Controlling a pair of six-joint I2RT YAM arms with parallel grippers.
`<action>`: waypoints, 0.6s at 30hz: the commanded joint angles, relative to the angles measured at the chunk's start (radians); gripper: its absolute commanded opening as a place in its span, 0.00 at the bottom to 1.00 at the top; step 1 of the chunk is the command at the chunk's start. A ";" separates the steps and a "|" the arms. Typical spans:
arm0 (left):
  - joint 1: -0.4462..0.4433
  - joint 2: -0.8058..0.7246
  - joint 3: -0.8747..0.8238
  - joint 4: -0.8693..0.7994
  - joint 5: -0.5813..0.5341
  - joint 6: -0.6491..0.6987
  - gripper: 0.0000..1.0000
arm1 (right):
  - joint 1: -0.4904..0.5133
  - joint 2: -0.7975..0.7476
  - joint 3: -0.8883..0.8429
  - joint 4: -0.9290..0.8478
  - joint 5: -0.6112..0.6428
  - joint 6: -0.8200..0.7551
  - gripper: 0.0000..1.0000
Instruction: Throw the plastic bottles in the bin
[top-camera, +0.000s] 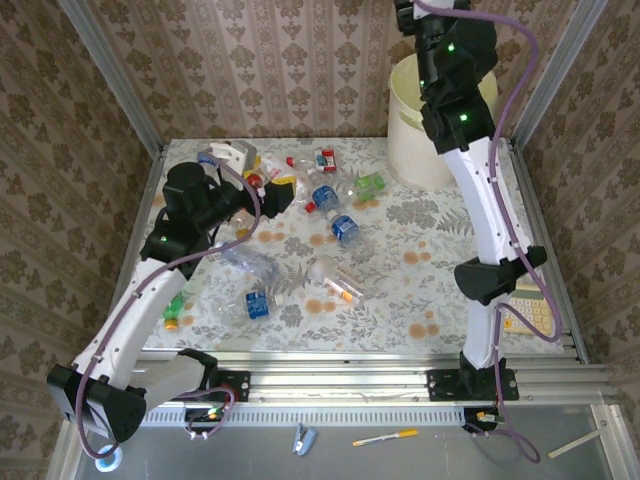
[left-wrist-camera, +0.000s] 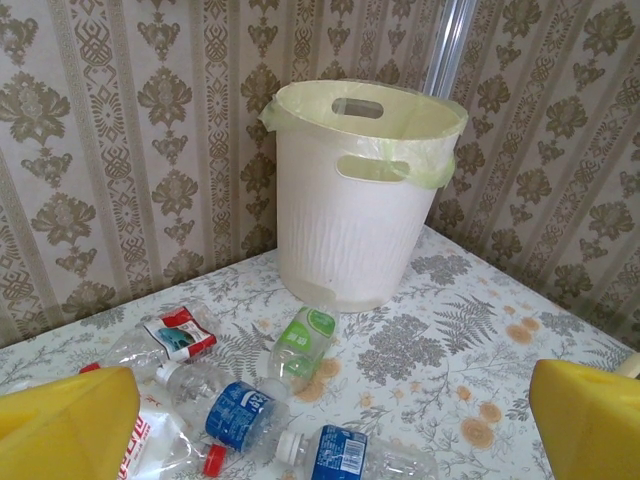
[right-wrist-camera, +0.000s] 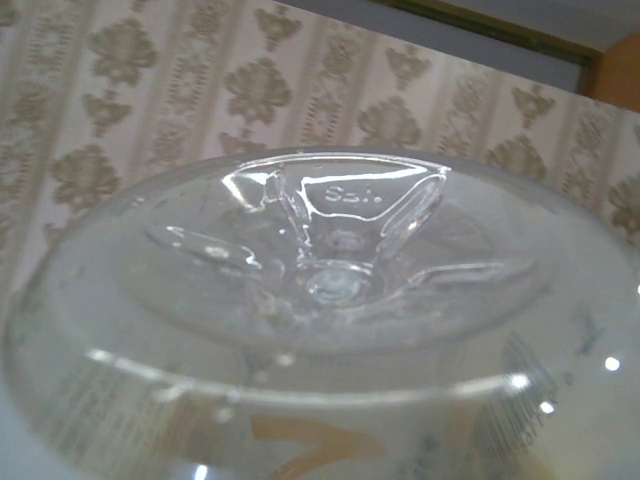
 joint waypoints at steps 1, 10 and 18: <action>-0.005 0.001 0.043 0.004 -0.003 0.003 1.00 | -0.056 0.105 0.147 -0.117 0.111 0.149 0.04; -0.007 0.014 0.073 -0.020 0.006 0.013 1.00 | -0.217 0.204 0.268 -0.581 0.084 0.653 0.79; -0.009 0.014 0.087 -0.039 0.010 0.014 1.00 | -0.218 0.139 0.199 -0.664 -0.021 0.636 0.95</action>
